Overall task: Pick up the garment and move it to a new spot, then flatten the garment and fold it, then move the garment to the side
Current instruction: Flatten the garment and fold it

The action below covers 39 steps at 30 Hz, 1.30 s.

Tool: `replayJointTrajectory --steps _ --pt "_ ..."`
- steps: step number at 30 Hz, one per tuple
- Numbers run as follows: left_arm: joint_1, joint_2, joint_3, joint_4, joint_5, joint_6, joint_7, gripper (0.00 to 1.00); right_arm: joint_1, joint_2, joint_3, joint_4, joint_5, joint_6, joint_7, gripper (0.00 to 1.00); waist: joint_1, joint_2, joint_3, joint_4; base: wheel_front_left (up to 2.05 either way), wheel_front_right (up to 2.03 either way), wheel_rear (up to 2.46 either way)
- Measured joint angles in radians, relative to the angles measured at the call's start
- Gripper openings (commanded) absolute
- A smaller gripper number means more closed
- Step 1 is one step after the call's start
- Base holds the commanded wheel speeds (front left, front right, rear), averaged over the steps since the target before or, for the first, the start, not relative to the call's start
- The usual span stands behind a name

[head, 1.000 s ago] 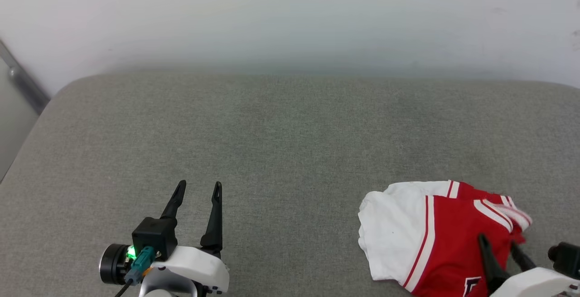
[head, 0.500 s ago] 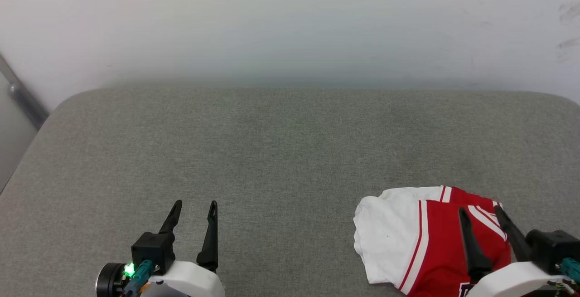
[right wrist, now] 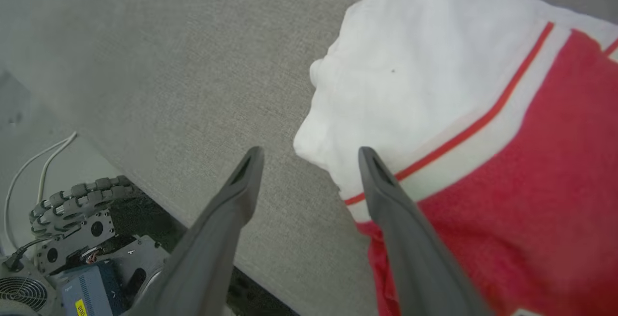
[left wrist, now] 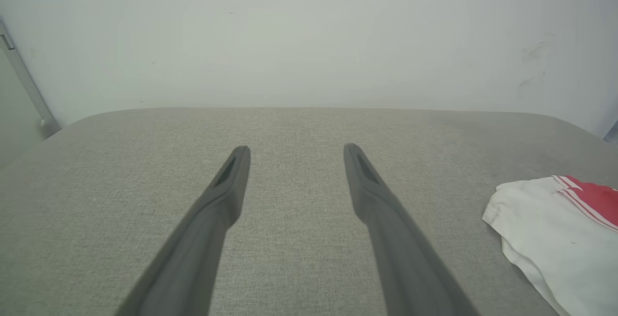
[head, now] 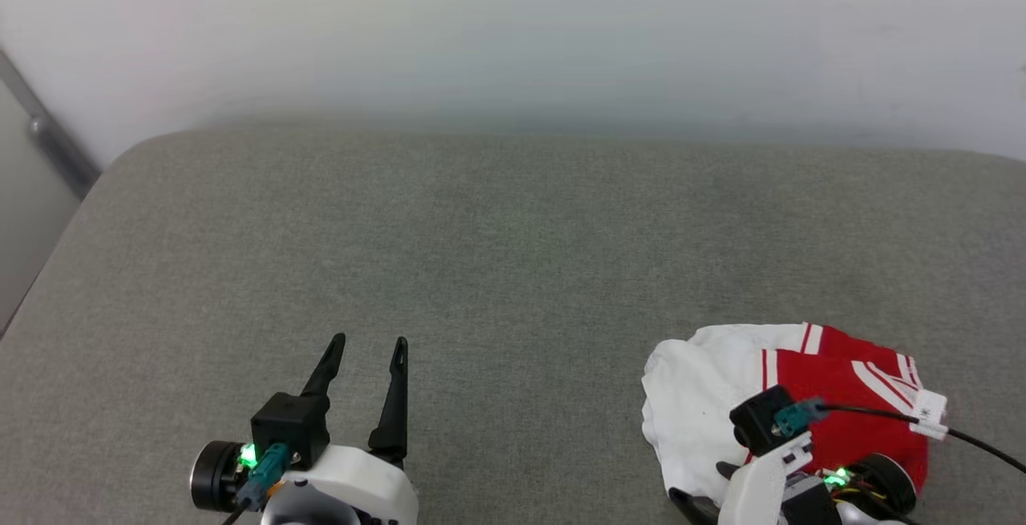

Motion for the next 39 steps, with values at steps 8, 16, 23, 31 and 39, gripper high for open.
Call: replayJointTrajectory --steps 8,16,23,31,39 --pt "-0.054 -0.018 -0.011 0.017 0.001 -0.014 -0.018 1.0 -0.13 -0.035 0.104 0.221 0.03 0.0 0.046 1.0 0.0 0.0 0.072 0.048 0.0 0.0 0.0" --pt "-0.066 -0.023 0.002 0.046 0.0 -0.013 -0.034 1.0 -0.19 -0.029 0.12 0.305 0.071 0.0 0.012 0.0 0.0 0.0 0.1 0.058 0.0 0.0 0.0" --pt "-0.058 -0.015 0.005 0.052 -0.002 -0.007 -0.038 1.0 -0.221 -0.016 0.065 0.184 0.045 0.0 -0.171 0.0 0.0 0.0 0.075 0.02 0.0 0.0 0.0" --pt "-0.051 -0.007 0.005 0.037 -0.007 0.002 -0.037 1.0 -0.152 0.06 -0.365 0.026 -0.064 0.0 -0.307 0.0 0.0001 0.0 0.061 -0.016 0.0 0.0 0.0" --pt "-0.044 -0.005 0.003 0.03 -0.011 0.007 -0.033 1.0 -0.015 0.145 -0.718 0.134 -0.088 0.0 -0.334 0.02 0.0001 0.0 0.069 -0.031 0.0 0.0 0.0"
